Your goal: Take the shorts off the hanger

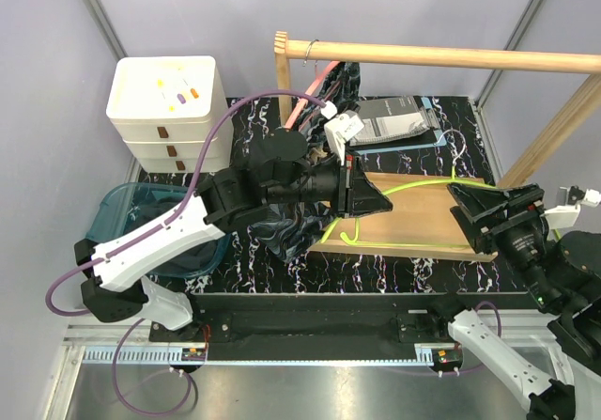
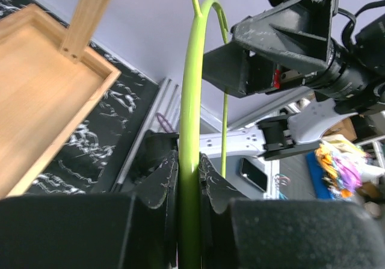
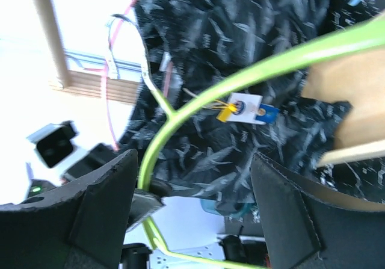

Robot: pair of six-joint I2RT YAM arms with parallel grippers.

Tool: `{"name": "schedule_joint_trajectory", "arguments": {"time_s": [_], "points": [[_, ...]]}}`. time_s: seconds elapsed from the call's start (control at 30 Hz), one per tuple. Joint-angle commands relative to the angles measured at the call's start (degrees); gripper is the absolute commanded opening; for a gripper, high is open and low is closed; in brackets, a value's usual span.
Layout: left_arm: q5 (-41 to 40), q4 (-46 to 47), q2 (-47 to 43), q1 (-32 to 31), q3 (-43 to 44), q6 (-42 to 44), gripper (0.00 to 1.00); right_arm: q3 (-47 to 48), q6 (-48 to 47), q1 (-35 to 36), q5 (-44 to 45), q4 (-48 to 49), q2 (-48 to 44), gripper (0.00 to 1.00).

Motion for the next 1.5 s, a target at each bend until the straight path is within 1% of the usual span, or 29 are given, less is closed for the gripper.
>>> {"name": "schedule_joint_trajectory", "arguments": {"time_s": [0.0, 0.1, 0.27, 0.4, 0.47, 0.6, 0.63, 0.7, 0.73, 0.8, 0.87, 0.9, 0.93, 0.97, 1.0, 1.03, 1.07, 1.1, 1.17, 1.27, 1.33, 1.4, 1.47], "points": [[5.2, 11.8, -1.2, 0.0, 0.8, -4.3, 0.00, 1.2, -1.0, -0.2, 1.2, 5.8, 0.6, 0.83], [6.5, 11.9, -0.7, -0.1, 1.3, -4.9, 0.00, 1.9, -1.2, -0.2, 2.3, 5.4, 1.3, 0.82], [7.6, 12.3, -0.7, -0.6, 0.7, -5.5, 0.00, 1.9, -2.3, -0.2, 3.5, 6.2, 2.2, 0.75], [6.9, 13.0, -0.7, -1.0, -0.3, -6.3, 0.00, 1.7, -3.8, -0.1, 4.3, 8.7, 2.1, 0.60], [6.8, 13.2, -0.4, -1.1, 0.1, -6.9, 0.00, 2.3, -4.8, -0.2, 4.7, 9.4, 2.6, 0.58], [6.3, 13.0, 0.7, -1.1, 0.8, -7.2, 0.00, 3.1, -7.3, -0.2, 4.8, 11.2, 3.2, 0.38], [6.4, 12.9, 0.9, -1.1, 1.0, -7.1, 0.00, 3.1, -7.6, -0.2, 4.6, 11.5, 3.3, 0.30], [6.9, 12.0, 2.3, -1.1, 2.3, -7.4, 0.00, 3.0, -8.6, -0.2, 4.5, 12.9, 3.0, 0.23], [7.3, 11.8, 2.9, -1.1, 2.9, -7.7, 0.00, 3.1, -9.0, -0.1, 4.7, 13.2, 2.9, 0.12], [7.9, 11.7, 3.6, -1.0, 3.3, -8.6, 0.00, 3.4, -10.1, -0.2, 5.8, 13.3, 2.6, 0.00], [6.7, 9.5, 3.5, -1.1, 3.4, -8.3, 0.00, 4.1, -11.5, -0.2, 7.7, 12.3, 2.4, 0.00], [5.3, 8.2, 3.2, -1.0, 3.9, -7.7, 0.04, 4.2, -12.2, -0.1, 8.4, 12.1, 2.3, 0.00], [4.6, 6.9, 3.0, -1.0, 4.4, -6.8, 0.21, 4.7, -13.1, -0.2, 10.1, 11.7, 2.1, 0.00], [3.8, 4.1, 2.9, -1.0, 5.0, -5.4, 0.35, 4.9, -13.4, -0.2, 11.0, 10.4, 2.1, 0.00], [1.9, 2.6, 2.2, -1.0, 5.5, -5.0, 0.48, 5.5, -14.1, -0.2, 11.7, 9.9, 2.2, 0.00], [1.1, 1.5, 1.9, -1.0, 6.2, -4.5, 0.58, 6.3, -15.5, -0.2, 12.2, 9.2, 2.6, 0.00], [0.4, -0.4, 0.8, -1.0, 6.5, -3.4, 0.75, 6.7, -16.5, -0.2, 13.4, 8.3, 2.9, 0.00], [-1.0, -1.3, 0.3, -1.0, 6.8, -2.7, 0.83, 7.2, -17.8, -0.2, 14.1, 7.8, 3.2, 0.00], [-1.9, -4.7, -1.0, -1.0, 8.4, -0.1, 0.87, 8.3, -21.0, -0.3, 17.1, 6.4, 3.6, 0.00], [-2.6, -9.6, -2.8, -1.0, 11.3, 2.7, 0.89, 9.9, -25.6, -0.2, 21.7, 6.0, 4.5, 0.00], [-1.3, -10.2, -4.2, -1.0, 11.4, 3.3, 0.89, 12.3, -29.4, -0.2, 24.0, 5.7, 6.2, 0.00], [0.6, -10.2, -6.1, -1.0, 11.5, 3.6, 0.88, 14.4, -31.6, -0.2, 28.0, 5.7, 7.7, 0.00], [1.6, -10.4, -7.9, -1.0, 12.3, 3.7, 0.89, 18.5, -35.1, -0.2, 32.2, 5.8, 10.5, 0.00]]}}
